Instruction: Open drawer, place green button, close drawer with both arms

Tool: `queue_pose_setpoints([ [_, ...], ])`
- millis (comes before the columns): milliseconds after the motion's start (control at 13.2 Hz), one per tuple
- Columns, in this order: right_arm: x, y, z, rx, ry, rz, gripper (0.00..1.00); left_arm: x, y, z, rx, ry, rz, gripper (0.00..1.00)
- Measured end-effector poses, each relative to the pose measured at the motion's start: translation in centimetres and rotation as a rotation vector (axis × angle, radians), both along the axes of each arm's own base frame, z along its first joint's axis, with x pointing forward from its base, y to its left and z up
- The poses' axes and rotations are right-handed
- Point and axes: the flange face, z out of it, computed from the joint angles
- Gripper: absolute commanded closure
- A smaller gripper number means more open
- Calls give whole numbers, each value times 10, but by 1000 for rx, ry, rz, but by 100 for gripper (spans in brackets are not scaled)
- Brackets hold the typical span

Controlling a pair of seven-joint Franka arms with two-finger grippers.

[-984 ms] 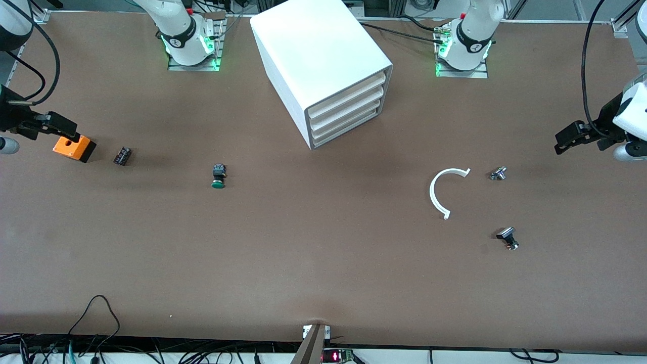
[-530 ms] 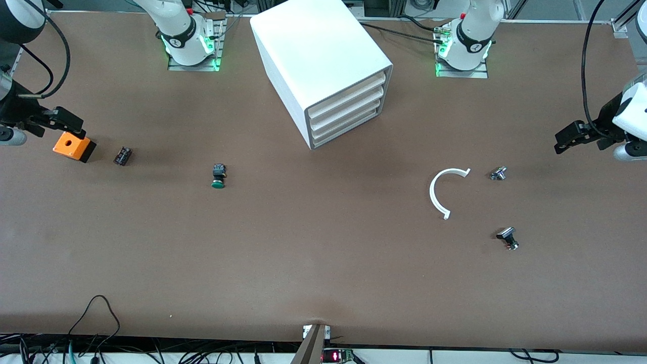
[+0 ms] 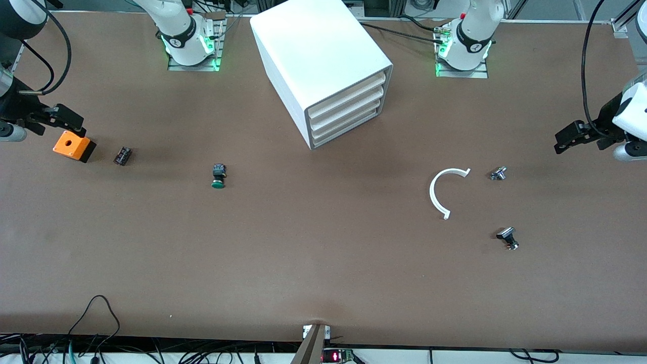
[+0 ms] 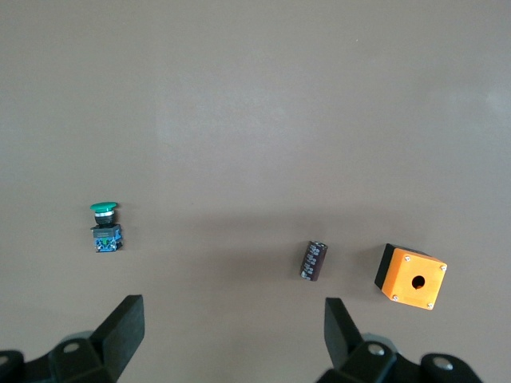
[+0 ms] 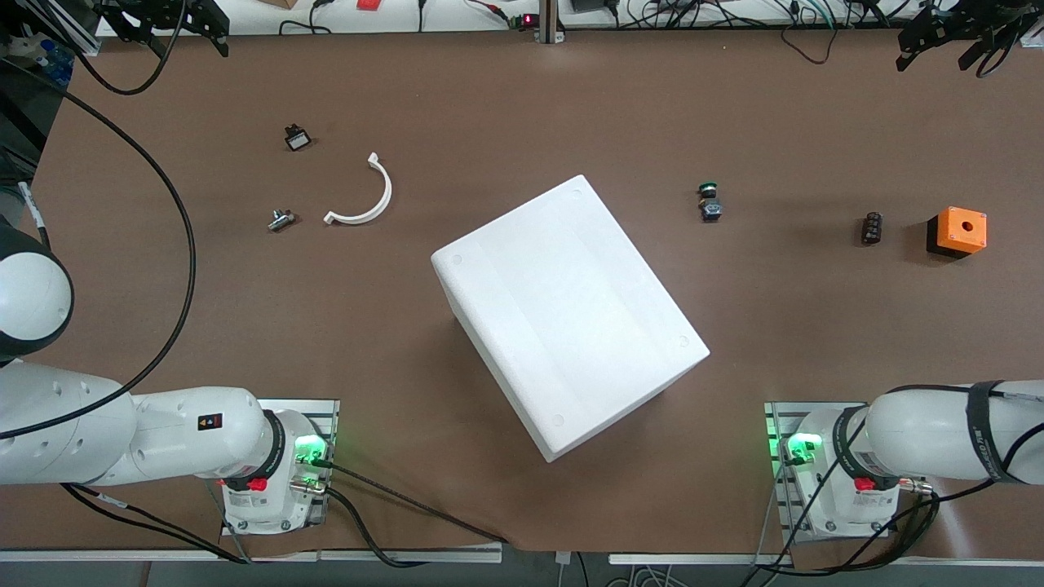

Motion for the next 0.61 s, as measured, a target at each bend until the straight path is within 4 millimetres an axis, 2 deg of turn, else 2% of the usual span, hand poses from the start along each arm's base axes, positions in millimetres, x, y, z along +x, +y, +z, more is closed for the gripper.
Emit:
queue_pose_setpoints([
  [303, -1, 0, -5, 1, 11, 1, 0, 0, 0, 0, 0, 0, 0, 0],
  [605, 6, 3, -27, 0, 42, 5, 0, 0, 0, 0, 0, 1, 0, 0],
])
